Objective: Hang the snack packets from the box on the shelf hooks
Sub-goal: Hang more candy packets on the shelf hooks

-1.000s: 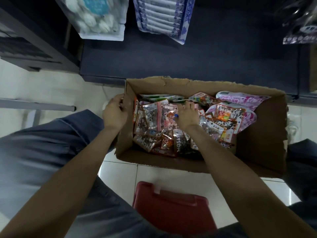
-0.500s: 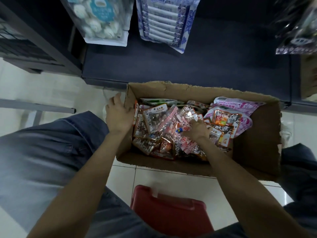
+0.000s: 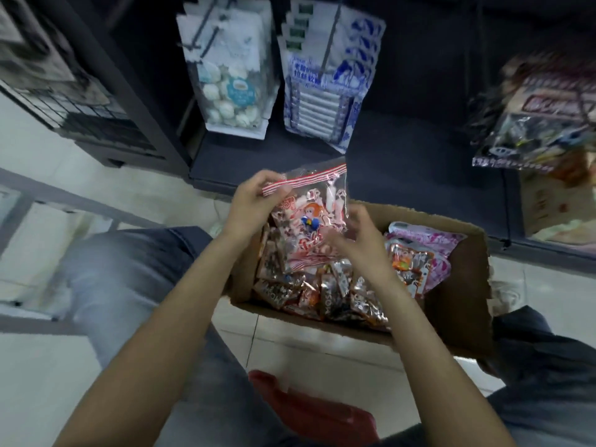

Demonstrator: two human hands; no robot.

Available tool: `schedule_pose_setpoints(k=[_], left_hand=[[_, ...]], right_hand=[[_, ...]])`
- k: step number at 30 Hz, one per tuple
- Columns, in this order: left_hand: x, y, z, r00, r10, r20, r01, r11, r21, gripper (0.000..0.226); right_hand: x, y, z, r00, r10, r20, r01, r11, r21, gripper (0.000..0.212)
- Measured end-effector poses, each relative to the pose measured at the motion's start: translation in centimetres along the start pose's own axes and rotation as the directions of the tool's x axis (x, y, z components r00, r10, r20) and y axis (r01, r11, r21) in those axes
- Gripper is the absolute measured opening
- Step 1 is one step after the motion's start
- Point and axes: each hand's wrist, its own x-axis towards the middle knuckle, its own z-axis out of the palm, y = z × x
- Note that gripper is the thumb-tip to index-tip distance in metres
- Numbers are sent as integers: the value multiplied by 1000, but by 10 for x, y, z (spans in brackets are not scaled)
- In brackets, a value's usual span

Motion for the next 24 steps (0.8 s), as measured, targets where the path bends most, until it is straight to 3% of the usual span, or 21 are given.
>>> schedule_pose_setpoints(k=[3,8,12,15,21,24], left_hand=[[14,47,-33,993,63,99,-62,998,-15,11],[28,109,-72,971,226,76,-233,969,87,5],[39,151,-101,914,404,-37,-396,908,140,8],[51,183,-120,870,476,-125,-466,879,104,8],[91,233,-166,845,467,-260,-495,867,-54,15],[116,253,-185,829,456,-323,-503,861,-78,13]], right_hand=[[20,-65,-4,983,-184,3,182,975,129,51],[49,-158,-6,895,-445,-6,445,895,30,17],[58,-213,7,827,-558,-72,553,830,-80,15],[66,-256,15,755,-647,-105,645,762,-62,13],[106,-337,48,727,-662,-185,683,726,83,14],[137,-370,61,669,-703,-241,724,690,-1,19]])
